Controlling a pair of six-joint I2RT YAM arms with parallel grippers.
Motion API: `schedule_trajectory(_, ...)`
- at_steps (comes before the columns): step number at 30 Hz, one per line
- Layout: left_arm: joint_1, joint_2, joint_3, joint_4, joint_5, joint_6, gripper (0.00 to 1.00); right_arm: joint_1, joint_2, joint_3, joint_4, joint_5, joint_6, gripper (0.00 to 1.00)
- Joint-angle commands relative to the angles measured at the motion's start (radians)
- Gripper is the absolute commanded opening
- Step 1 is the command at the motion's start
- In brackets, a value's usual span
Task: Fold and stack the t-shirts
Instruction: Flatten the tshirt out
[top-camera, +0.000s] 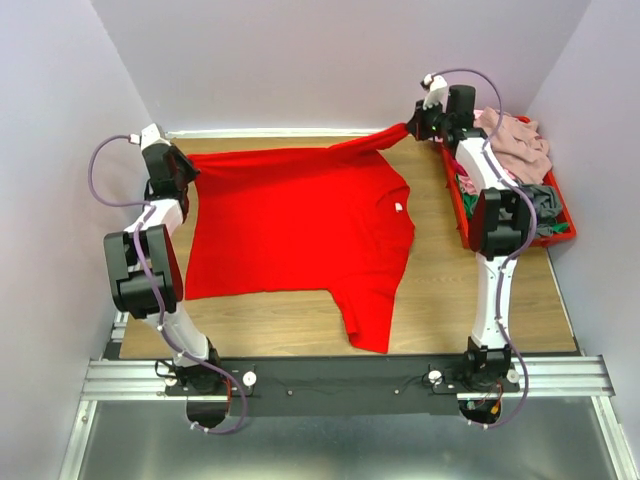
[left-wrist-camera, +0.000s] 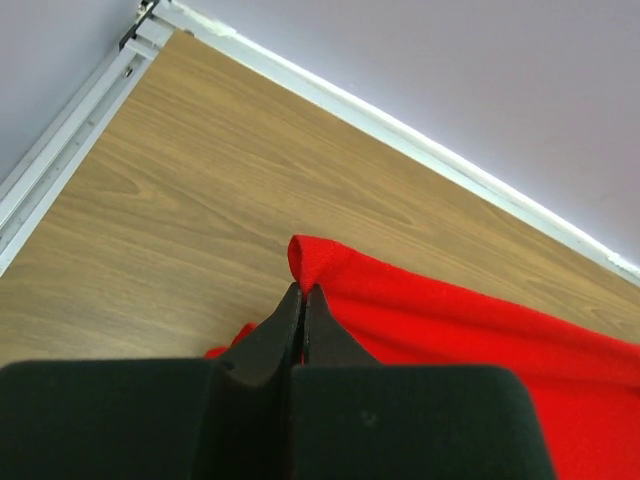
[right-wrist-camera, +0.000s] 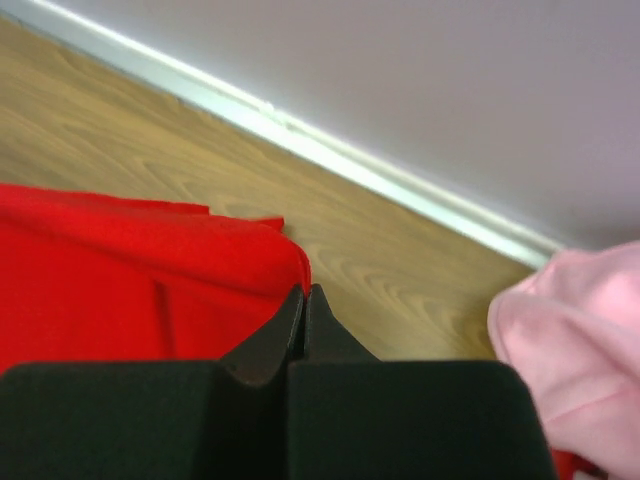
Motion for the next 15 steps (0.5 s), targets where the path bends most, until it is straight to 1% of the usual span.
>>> schedule_trajectory(1,0.013,0.038,0.021,-0.033,-0.042,0.032,0.0,0.012,-0.019,0.064,0.06,0.012,0.054,0.01)
schedule_trajectory(8,0.016,0.039,0.043,-0.056,-0.042,0.047,0.0,0.015,-0.072,0.07,0.06,-0.042,0.126,0.01)
schedule_trajectory(12,0.019,0.046,0.072,-0.07,-0.042,0.064,0.0,0.021,-0.098,0.053,0.06,-0.108,0.146,0.01)
schedule_trajectory(15,0.03,0.061,0.101,-0.077,-0.042,0.074,0.0,0.028,-0.106,0.059,0.061,-0.168,0.192,0.01)
